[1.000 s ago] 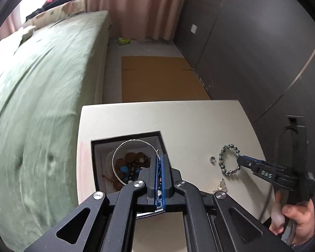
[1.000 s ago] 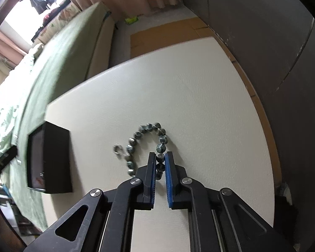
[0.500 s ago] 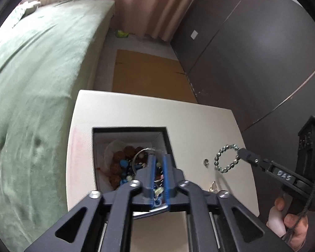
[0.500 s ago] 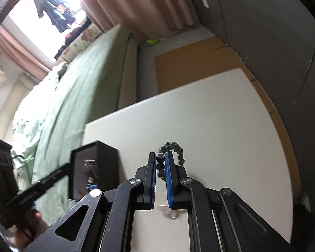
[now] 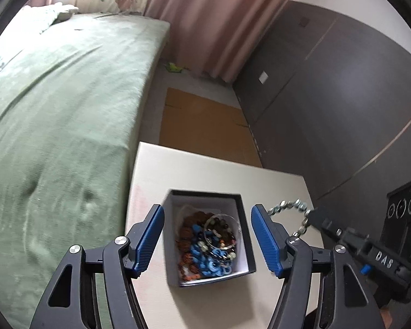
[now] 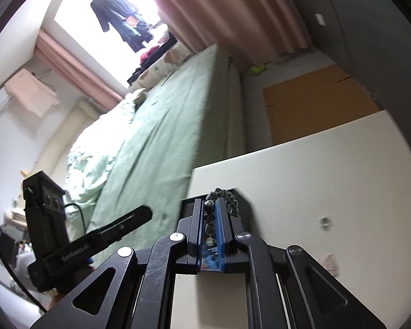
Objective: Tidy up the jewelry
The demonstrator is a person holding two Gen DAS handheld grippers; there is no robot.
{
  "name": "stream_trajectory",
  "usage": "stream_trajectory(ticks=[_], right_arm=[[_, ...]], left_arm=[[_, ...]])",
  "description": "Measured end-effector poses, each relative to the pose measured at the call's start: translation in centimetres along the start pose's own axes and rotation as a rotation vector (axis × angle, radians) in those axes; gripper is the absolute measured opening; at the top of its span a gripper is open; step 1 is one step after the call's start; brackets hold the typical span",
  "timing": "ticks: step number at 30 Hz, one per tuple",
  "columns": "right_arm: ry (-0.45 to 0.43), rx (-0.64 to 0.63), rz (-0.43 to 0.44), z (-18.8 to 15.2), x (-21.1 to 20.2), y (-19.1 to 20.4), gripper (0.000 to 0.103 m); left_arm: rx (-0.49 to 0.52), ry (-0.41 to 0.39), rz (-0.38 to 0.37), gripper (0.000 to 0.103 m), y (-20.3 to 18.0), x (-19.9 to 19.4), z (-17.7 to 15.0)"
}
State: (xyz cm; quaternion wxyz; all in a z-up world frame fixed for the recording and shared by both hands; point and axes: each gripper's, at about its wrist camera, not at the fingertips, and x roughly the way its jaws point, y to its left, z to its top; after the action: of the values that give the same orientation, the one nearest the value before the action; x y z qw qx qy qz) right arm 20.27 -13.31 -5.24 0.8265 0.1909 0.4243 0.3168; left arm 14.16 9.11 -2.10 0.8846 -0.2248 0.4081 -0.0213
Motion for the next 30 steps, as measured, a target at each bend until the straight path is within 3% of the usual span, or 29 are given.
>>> stream_trajectory(ticks=[5,9,10,11,12,19,21,26,30], right_arm=[[0.044,-0.001,0.075,-0.6,2.7,1.7,0.010],[0.128,0.001,0.035,-1.2,4.9,1.8,0.014],[0.135,0.012,0.026,-1.3,4.9,1.4,0.024],[0.137,0.021,0.015,-1.3,4.7,0.9,0.041],[0.133,0.031,-0.003,-1.4,4.4,0.3,0.047],[0.089,0.083,-0.045,-1.4,1.2,-2.4,0.052],[0.084,0.092,-0.060,-1.3,0.4,-2.9,0.061],[0.058,0.105,-0.114,-1.2,-2.3,-4.6,0.097],[0.053,0.091,-0.148,-1.4,-4.1,-5.7,0.103]], left_arm=[[-0.027,-0.043,0.020,0.067,1.6,-1.1,0.6],[-0.051,-0.055,0.024,0.067,2.4,-1.4,0.7],[-0.053,-0.059,0.028,0.067,2.5,-1.5,0.7],[-0.055,-0.063,0.030,0.067,2.5,-1.6,0.6],[-0.054,-0.066,0.029,0.067,2.5,-1.7,0.6],[-0.001,-0.076,0.011,0.067,0.8,-1.9,-0.1],[0.022,-0.078,0.013,0.068,0.0,-1.8,-0.3],[0.087,-0.063,0.003,0.095,-2.7,-1.1,-1.3],[0.125,-0.037,-0.005,0.096,-4.7,-0.2,-2.4]])
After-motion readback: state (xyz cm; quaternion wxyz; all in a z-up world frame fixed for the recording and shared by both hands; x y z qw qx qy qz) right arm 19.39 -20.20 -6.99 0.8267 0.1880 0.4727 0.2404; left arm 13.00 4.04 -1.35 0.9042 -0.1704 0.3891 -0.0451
